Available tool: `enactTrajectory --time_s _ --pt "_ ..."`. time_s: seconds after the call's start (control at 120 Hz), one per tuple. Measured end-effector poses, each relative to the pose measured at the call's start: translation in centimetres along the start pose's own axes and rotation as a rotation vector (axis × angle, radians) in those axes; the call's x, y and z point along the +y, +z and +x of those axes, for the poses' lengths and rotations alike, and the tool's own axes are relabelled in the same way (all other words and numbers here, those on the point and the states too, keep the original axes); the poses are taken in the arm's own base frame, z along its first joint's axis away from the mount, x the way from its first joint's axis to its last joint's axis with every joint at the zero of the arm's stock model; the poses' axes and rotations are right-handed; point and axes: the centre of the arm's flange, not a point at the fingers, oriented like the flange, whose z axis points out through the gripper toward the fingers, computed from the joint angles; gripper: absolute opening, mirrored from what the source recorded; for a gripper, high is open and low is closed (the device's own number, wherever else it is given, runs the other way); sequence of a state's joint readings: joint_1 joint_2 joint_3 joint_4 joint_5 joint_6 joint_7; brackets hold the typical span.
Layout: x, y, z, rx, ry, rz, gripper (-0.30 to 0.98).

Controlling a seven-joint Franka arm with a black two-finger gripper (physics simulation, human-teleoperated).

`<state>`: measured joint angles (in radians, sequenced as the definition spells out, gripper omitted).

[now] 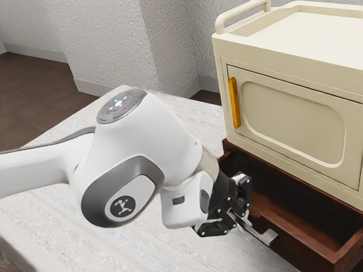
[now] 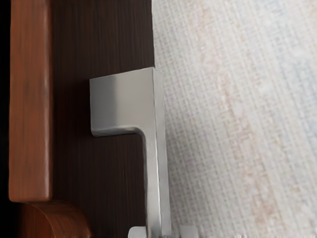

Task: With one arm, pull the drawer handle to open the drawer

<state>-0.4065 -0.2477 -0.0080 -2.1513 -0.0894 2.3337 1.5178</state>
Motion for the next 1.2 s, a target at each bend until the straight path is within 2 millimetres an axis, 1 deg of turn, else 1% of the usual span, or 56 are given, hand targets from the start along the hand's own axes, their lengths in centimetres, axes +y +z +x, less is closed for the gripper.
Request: enactTrajectory --time_s 0.217,0.3,0.483,0.583,0.667,0.833,1.1,1.167,1.2 --pt "3.7 -1.8 0.1 0.007 0.010 0.022 -0.08" --pt "4.7 -2.4 0.3 0.012 0.015 0.030 -0.09" --pt "6.8 -2.7 0.3 0.028 0.003 0.028 -0.10" --pt "7.7 -3.2 0.3 0.035 -0.001 0.034 -0.09" --pt "8.2 -3.3 0.4 0.040 0.000 0.034 -0.09" --pt "8.4 -3.3 0.7 0.044 0.002 0.031 -0.08" --pt "8.7 -3.1 0.9 0.058 -0.006 -0.001 0.06" --pt "8.8 -3.7 1.1 0.066 -0.008 -0.003 0.10" --pt "8.7 -4.3 1.3 0.070 -0.004 0.000 0.12"
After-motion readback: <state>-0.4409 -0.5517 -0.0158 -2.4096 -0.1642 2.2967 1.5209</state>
